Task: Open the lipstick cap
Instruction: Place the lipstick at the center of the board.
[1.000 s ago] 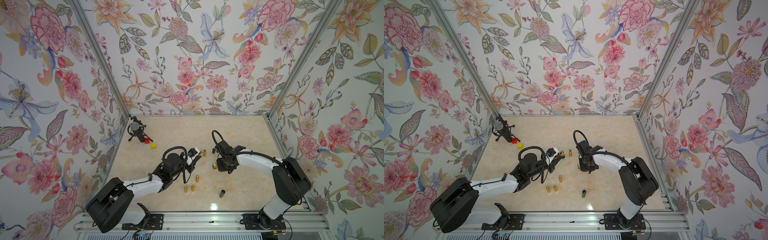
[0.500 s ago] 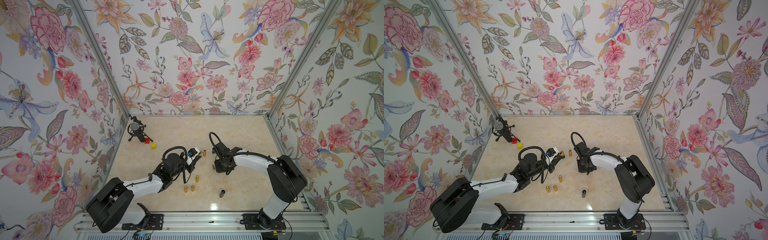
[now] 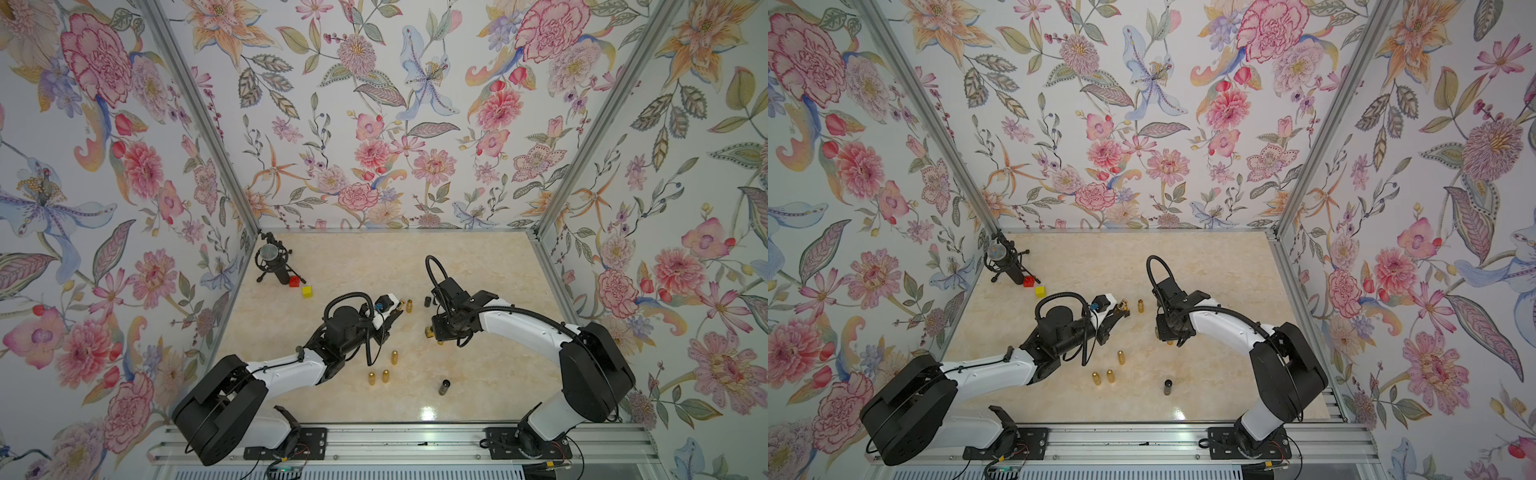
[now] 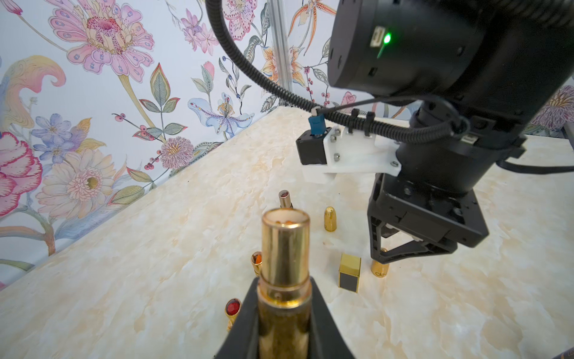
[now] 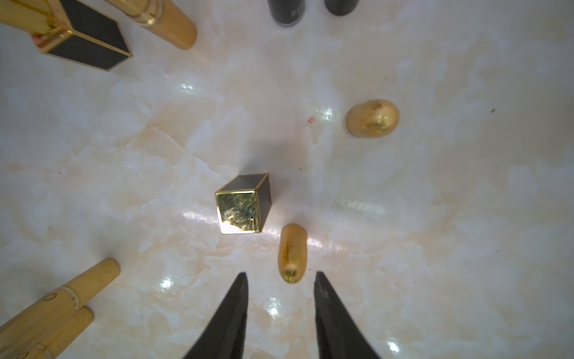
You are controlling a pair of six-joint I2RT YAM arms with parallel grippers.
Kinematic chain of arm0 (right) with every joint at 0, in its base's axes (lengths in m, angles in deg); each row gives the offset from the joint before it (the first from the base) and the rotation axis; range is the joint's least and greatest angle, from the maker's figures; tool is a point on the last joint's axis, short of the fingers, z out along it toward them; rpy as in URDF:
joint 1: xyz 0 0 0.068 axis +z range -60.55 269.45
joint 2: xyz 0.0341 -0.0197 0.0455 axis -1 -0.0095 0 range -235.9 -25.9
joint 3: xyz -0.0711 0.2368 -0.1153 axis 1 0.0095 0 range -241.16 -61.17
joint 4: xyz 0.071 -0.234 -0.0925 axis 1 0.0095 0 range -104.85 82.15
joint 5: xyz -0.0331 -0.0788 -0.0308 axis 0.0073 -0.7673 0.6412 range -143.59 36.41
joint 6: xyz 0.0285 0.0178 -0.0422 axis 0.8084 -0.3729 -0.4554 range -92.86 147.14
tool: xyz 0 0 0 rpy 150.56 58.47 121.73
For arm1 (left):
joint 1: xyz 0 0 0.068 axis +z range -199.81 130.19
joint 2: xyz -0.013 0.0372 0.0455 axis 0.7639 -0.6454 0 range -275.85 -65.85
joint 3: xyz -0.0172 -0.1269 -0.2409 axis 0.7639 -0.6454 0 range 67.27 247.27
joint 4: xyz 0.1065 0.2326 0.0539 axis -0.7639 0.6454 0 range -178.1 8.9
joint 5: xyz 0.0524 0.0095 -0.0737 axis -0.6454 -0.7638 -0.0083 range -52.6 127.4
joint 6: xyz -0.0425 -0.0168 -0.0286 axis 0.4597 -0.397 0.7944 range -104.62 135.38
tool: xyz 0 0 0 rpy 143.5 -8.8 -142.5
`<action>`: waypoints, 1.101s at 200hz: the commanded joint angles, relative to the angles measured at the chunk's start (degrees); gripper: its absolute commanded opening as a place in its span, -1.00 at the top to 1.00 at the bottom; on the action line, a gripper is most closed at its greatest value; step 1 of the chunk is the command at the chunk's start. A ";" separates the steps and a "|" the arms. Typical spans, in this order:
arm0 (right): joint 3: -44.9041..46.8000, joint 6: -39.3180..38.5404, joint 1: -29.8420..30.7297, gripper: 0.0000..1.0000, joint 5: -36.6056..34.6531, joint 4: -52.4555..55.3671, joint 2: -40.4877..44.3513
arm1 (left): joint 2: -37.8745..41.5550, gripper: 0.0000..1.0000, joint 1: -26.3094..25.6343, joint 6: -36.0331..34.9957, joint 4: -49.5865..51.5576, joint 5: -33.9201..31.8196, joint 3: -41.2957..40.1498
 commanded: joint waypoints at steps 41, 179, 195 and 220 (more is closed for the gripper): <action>-13.13 0.90 -1.18 0.09 12.41 2.52 7.12 | -3.45 0.95 0.61 4.02 -4.27 0.73 2.27; -21.64 3.68 3.92 0.19 19.10 -2.14 -1.81 | -2.27 0.93 0.67 2.63 -2.60 2.54 3.08; -21.96 3.52 4.07 0.27 19.05 -2.23 -2.47 | -2.07 0.93 0.66 2.45 -2.52 2.60 3.11; -21.96 3.37 4.22 0.36 19.58 -2.32 -3.05 | -2.25 0.94 0.67 2.28 -2.21 2.31 3.01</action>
